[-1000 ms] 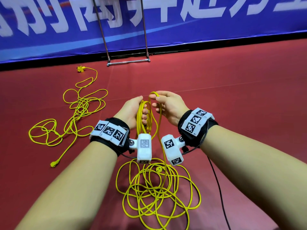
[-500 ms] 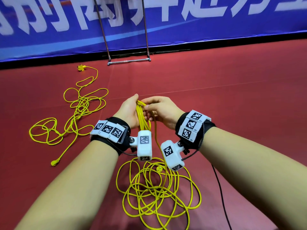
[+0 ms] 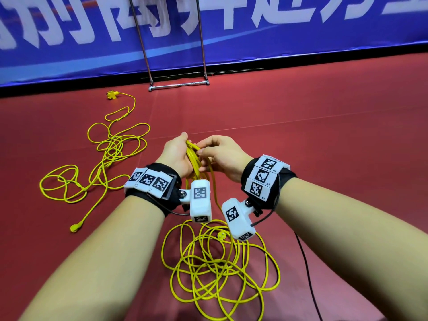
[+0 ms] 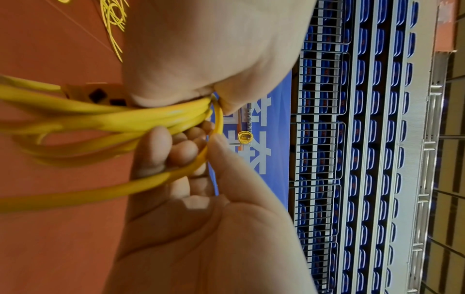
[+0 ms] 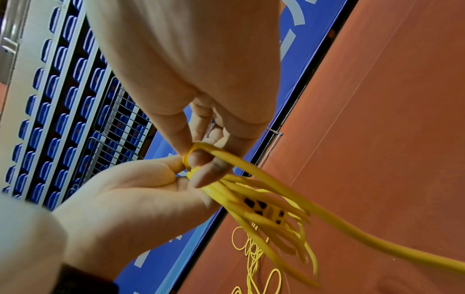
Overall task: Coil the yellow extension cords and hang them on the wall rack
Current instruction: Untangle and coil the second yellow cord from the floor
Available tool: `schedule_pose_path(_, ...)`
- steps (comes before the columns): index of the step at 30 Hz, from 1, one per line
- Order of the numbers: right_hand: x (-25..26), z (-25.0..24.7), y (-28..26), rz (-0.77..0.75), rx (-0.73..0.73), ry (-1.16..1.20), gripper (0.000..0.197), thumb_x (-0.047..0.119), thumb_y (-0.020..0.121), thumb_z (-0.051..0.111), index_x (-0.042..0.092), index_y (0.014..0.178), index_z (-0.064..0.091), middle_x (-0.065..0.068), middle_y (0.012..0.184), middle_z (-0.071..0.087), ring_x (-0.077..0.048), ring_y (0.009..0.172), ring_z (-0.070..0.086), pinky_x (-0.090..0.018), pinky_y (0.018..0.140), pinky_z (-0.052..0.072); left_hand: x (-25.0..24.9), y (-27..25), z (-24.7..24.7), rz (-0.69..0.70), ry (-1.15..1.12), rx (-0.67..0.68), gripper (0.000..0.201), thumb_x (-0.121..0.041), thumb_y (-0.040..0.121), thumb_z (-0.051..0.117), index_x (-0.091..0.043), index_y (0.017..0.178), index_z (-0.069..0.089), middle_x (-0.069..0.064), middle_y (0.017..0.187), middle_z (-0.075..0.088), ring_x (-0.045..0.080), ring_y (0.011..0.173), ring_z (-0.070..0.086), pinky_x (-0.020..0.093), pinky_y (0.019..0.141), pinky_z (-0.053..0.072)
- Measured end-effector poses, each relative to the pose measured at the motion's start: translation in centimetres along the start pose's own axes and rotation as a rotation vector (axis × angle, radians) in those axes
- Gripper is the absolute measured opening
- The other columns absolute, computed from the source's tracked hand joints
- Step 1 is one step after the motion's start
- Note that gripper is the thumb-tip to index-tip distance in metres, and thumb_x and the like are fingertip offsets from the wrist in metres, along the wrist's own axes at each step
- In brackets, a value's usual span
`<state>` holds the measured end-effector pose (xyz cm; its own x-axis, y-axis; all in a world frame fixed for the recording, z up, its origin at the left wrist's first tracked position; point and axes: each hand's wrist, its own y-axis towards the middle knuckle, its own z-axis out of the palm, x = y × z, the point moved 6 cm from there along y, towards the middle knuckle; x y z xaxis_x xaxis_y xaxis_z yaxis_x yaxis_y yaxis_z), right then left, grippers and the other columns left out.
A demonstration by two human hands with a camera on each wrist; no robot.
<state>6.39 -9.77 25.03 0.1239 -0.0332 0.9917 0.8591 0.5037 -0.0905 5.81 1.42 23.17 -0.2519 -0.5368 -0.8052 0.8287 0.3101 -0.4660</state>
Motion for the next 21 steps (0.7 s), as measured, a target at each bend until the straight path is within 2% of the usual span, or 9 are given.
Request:
schedule_pose_path(4,-0.1,0.0,0.1,-0.022,0.030,-0.073,0.018,-0.010,0.088,0.055,0.004,0.100,0.053,-0.012,0.071,0.054,-0.019,0.055,0.054,-0.036,0.058,0.057,-0.5,0.6,-0.7,0.028,-0.069,-0.071,0.033,-0.033,0.105,0.039,-0.014,0.079,0.044,0.001,0.070,0.045,0.018,0.054,0.047,0.026,0.049,0.041)
schedule_pose_path(8,-1.3,0.1,0.1,0.001,0.135,-0.207,0.018,-0.007,0.090,0.056,0.008,0.097,0.050,-0.010,0.064,0.057,-0.019,0.050,0.055,-0.031,0.054,0.052,-1.9,0.2,-1.3,0.094,-0.194,-0.105,0.038,-0.032,0.106,0.033,-0.016,0.072,0.040,-0.001,0.058,0.041,0.018,0.052,0.044,0.031,0.060,0.043)
schedule_pose_path(10,-2.0,0.1,-0.1,0.008,0.193,-0.295,0.017,-0.008,0.090,0.055,0.008,0.090,0.053,-0.009,0.062,0.058,-0.019,0.047,0.055,-0.029,0.051,0.050,-2.8,0.3,-2.0,0.122,-0.258,-0.123,0.039,-0.034,0.106,0.033,-0.017,0.071,0.040,-0.001,0.055,0.041,0.018,0.049,0.046,0.032,0.062,0.047)
schedule_pose_path(13,-3.2,-0.1,-0.2,0.056,0.263,-0.373,0.020,-0.007,0.091,0.054,0.010,0.080,0.057,-0.010,0.062,0.056,-0.020,0.048,0.053,-0.029,0.052,0.049,-4.4,0.5,-3.4,0.180,-0.324,-0.159,0.038,-0.034,0.106,0.032,-0.018,0.072,0.040,-0.002,0.052,0.041,0.016,0.041,0.043,0.028,0.056,0.048)
schedule_pose_path(15,-4.0,-0.5,-0.1,0.077,0.282,-0.406,0.019,-0.002,0.093,0.058,0.008,0.077,0.057,-0.009,0.061,0.053,-0.019,0.047,0.050,-0.028,0.051,0.048,-5.5,0.4,-4.0,0.204,-0.362,-0.145,0.038,-0.033,0.106,0.030,-0.019,0.072,0.037,-0.003,0.050,0.039,0.015,0.036,0.038,0.022,0.051,0.041)
schedule_pose_path(18,-5.4,-1.2,0.1,0.094,0.299,-0.492,0.009,0.006,0.093,0.062,0.001,0.087,0.058,-0.009,0.058,0.051,-0.018,0.043,0.048,-0.025,0.048,0.045,-6.5,0.1,-4.3,0.202,-0.398,-0.106,0.040,-0.033,0.106,0.028,-0.019,0.069,0.035,-0.004,0.051,0.036,0.014,0.034,0.031,0.017,0.045,0.032)
schedule_pose_path(21,-7.4,-2.4,0.2,0.132,0.319,-0.586,0.004,0.004,0.092,0.063,0.003,0.088,0.060,-0.009,0.060,0.051,-0.019,0.046,0.048,-0.026,0.048,0.045,-7.2,-0.2,-4.6,0.197,-0.409,-0.083,0.043,-0.036,0.107,0.027,-0.018,0.069,0.036,-0.005,0.048,0.036,0.012,0.033,0.028,0.015,0.040,0.026)
